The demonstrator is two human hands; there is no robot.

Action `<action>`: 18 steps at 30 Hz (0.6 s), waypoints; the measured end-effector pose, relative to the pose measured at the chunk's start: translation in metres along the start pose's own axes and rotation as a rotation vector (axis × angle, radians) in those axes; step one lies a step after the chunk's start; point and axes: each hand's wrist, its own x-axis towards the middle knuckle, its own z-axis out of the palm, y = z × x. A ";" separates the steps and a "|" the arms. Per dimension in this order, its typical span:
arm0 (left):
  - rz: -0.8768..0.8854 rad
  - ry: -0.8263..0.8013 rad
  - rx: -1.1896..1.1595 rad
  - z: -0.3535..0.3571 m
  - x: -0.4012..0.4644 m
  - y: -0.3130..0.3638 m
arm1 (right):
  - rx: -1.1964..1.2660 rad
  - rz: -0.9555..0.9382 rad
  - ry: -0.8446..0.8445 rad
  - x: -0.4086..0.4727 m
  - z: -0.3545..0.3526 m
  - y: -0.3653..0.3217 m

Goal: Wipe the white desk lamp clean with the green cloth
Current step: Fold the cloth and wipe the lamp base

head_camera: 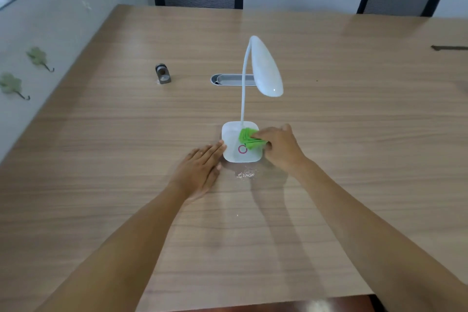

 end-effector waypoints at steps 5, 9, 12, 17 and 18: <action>0.002 -0.009 0.010 0.001 0.001 0.000 | -0.011 -0.140 -0.109 -0.030 0.012 -0.001; 0.012 0.002 -0.020 -0.003 0.003 0.000 | -0.023 -0.019 0.077 -0.013 -0.008 0.020; -0.057 0.046 -0.085 -0.010 0.017 0.004 | -0.031 0.130 0.177 0.018 -0.013 0.024; -0.115 -0.018 -0.175 -0.008 0.048 0.003 | -0.029 0.060 0.001 0.027 0.010 0.016; -0.104 -0.038 -0.162 -0.006 0.051 0.001 | -0.042 0.058 -0.011 0.024 0.012 0.019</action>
